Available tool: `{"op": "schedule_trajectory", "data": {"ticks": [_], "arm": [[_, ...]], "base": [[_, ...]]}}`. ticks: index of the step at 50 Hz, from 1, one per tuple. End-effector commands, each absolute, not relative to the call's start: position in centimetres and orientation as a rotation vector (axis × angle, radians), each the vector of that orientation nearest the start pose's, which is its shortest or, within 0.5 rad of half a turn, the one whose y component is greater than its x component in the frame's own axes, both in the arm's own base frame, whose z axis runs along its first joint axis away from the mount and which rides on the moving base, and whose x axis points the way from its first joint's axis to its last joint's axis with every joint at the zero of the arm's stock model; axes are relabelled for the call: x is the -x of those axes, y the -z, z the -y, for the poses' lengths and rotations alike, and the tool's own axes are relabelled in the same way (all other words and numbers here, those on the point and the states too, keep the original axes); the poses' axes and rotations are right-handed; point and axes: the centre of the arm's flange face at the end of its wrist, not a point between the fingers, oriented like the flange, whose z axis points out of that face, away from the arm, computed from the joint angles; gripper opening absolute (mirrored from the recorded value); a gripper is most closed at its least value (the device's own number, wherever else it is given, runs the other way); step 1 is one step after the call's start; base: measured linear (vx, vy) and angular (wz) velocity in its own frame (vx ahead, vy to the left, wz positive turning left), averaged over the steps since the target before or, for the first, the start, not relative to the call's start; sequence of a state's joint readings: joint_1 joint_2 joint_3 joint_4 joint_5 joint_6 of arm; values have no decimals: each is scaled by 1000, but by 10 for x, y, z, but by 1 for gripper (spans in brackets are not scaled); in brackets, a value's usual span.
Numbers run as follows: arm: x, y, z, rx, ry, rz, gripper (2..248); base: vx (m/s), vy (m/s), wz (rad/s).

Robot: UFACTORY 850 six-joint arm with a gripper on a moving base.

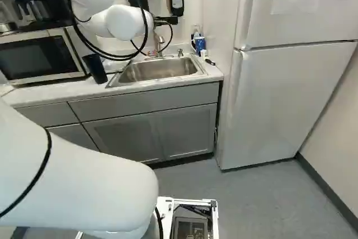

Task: Rinse the cup and place it in the tray

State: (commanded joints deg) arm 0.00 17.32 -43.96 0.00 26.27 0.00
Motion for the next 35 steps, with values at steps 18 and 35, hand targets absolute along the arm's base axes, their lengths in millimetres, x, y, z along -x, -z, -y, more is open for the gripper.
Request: {"op": "schedule_trajectory", "data": {"ticks": [18, 35], "arm": [[-419, -659, 0, 2268, 2173, 0, 247], [-419, -659, 0, 2268, 2173, 0, 247]], "base": [[73, 1, 289], [78, -14, 316]]}}
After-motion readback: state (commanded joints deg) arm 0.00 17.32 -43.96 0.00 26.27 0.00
